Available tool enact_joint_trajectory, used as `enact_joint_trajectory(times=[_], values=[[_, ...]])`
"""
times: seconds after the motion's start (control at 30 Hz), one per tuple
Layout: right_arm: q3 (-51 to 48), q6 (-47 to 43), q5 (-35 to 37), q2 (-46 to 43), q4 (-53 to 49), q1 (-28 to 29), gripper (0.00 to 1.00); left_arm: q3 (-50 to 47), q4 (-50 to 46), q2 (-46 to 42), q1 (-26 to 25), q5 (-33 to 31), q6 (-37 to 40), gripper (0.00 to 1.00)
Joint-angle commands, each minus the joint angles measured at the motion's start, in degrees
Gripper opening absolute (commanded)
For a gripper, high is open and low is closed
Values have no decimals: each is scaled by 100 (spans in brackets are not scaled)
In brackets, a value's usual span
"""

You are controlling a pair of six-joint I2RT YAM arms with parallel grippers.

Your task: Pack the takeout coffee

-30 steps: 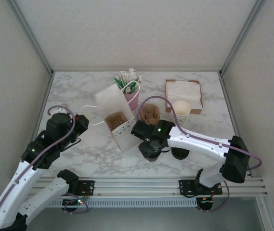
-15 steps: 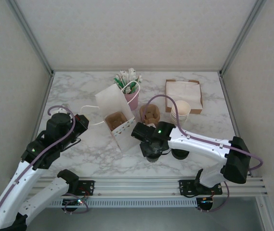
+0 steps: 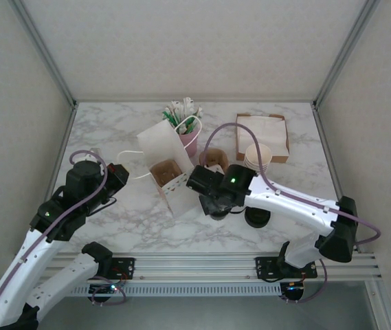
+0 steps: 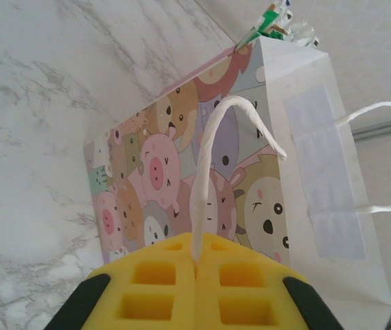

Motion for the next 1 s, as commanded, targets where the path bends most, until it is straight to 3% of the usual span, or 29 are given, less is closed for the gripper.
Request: enact_joint_trajectory(times=[0.0,0.43,0.6,0.83,0.97], values=[[442,-237,278,-247,-530,19,60,278,-61,39,41,321,-121,0],[1786,-743,335,-625,-1013,15,59,364,-276,75,36,205,-255,3],[2394,-918,335,-483,-1048,43,59,412,-283,115,36,77,-201,23],[3279,-1322,403,-31,-804,118,59,705,-397,182,38,-108,93,64],[3826,-1523,402,308,-690,174,59,1006,-541,220,36,-300,367,81]])
